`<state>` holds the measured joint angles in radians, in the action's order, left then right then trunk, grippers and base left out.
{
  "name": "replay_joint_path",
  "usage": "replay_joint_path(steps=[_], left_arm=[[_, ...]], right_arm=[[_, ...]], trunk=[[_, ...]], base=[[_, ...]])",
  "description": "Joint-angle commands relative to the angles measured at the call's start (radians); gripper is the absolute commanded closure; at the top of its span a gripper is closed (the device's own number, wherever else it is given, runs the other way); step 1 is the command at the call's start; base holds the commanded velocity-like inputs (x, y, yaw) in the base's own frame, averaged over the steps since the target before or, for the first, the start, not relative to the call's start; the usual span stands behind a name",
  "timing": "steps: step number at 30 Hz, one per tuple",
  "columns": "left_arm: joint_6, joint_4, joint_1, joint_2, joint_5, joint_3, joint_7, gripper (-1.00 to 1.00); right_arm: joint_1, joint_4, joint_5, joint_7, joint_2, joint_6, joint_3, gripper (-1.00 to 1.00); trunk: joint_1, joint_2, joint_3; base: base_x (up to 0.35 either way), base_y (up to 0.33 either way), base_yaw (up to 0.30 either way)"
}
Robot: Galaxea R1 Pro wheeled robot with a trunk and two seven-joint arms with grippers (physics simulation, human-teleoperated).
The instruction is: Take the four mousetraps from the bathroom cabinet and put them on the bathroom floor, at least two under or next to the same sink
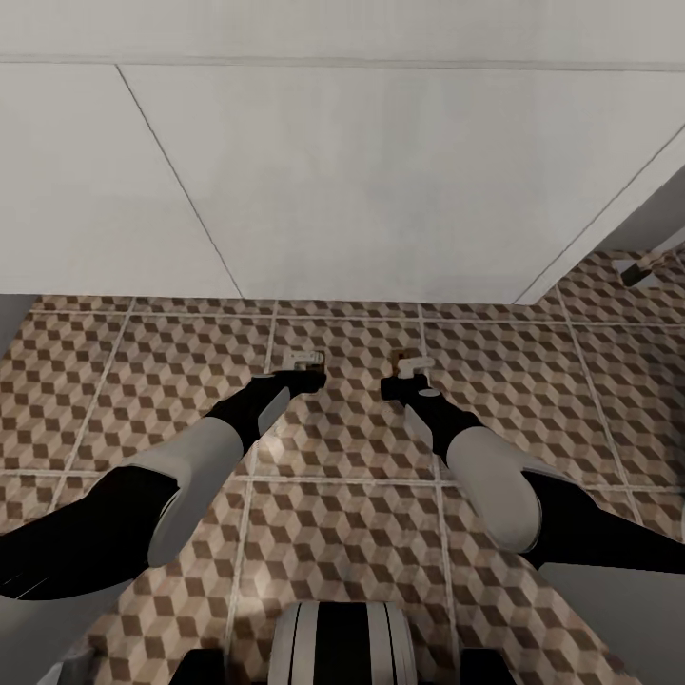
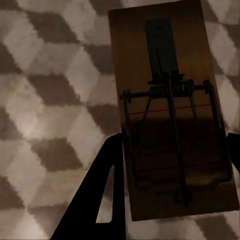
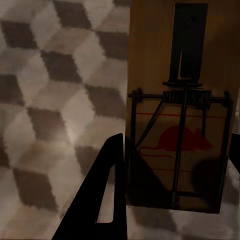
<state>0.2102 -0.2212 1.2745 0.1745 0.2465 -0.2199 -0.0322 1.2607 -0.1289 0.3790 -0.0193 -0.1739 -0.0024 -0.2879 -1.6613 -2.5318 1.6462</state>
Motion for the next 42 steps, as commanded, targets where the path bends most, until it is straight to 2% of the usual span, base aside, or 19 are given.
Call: replay_joint_path(steps=[1,8,20,39,42], left_arm=[[0.005,-0.001,0.000,0.000,0.007,-0.004,-0.005,1.00],[0.005,-0.001,0.000,0.000,0.007,-0.004,-0.005,1.00],[0.005,-0.003,0.000,0.000,0.007,-0.004,-0.005,1.00],[0.005,-0.003,0.000,0.000,0.007,-0.004,-0.005,1.00],[0.005,-0.003,0.000,0.000,0.007,-0.004,-0.005,1.00]], right_arm=[[0.000,0.000,0.009,-0.001,-0.001,-0.001,-0.008,1.00],[0.000,0.000,0.009,-0.001,-0.001,-0.005,-0.008,1.00],[0.000,0.000,0.009,-0.001,-0.001,-0.005,-0.008,1.00],[-0.003,0.000,0.009,-0.001,-0.001,-0.005,-0.008,1.00],[-0.004,0.000,0.009,-0.001,-0.001,-0.005,-0.008,1.00]], trunk=[[0.000,0.000,0.001],[0.000,0.000,0.001],[0.000,0.000,0.001],[-0.009,-0.005,0.074],[-0.009,-0.005,0.074]], base=[[0.299,0.000,0.000],[0.228,0.000,0.000],[0.027,0.000,0.000],[0.000,0.000,0.000],[0.000,0.000,0.000]])
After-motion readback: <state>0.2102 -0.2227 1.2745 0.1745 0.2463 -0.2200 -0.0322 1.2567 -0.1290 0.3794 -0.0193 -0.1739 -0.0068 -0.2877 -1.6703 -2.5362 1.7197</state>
